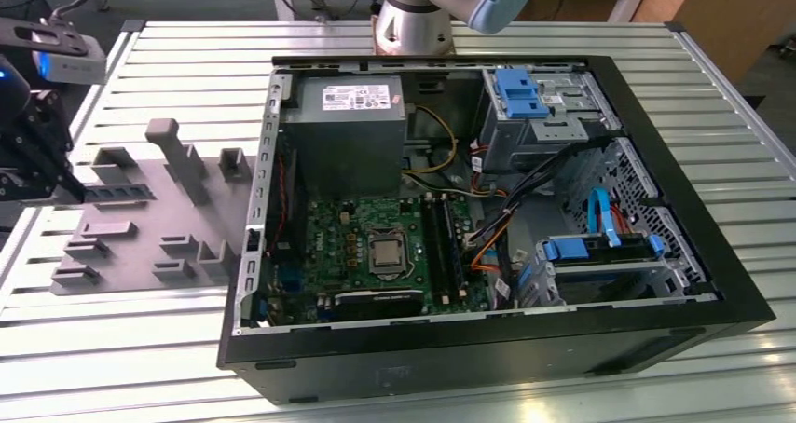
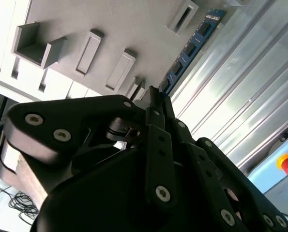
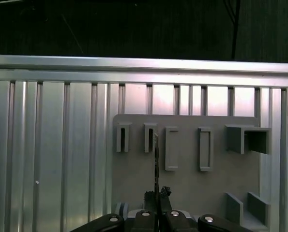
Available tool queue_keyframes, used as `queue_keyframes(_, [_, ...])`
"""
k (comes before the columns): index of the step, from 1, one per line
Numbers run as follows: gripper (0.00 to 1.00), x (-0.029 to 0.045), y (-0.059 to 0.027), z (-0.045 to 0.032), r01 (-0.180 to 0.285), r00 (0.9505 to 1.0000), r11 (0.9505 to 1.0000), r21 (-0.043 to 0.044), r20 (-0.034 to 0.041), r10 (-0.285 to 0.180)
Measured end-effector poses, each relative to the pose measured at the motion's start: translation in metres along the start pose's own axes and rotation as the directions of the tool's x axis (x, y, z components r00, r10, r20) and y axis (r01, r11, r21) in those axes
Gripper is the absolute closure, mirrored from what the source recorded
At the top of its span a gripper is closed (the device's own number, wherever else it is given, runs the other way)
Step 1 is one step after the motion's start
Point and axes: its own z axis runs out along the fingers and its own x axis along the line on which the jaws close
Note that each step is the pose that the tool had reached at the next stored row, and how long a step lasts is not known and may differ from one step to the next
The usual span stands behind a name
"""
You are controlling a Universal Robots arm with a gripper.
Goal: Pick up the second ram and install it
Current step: 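Pick up the second ram and move it above second insertion slot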
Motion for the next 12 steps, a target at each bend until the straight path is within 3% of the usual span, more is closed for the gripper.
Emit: queue_keyframes(12, [0.86,-0.0009,0.0001,-0.0425,0.000,1.0000,1.0000,0.0000,-0.0001,0.000])
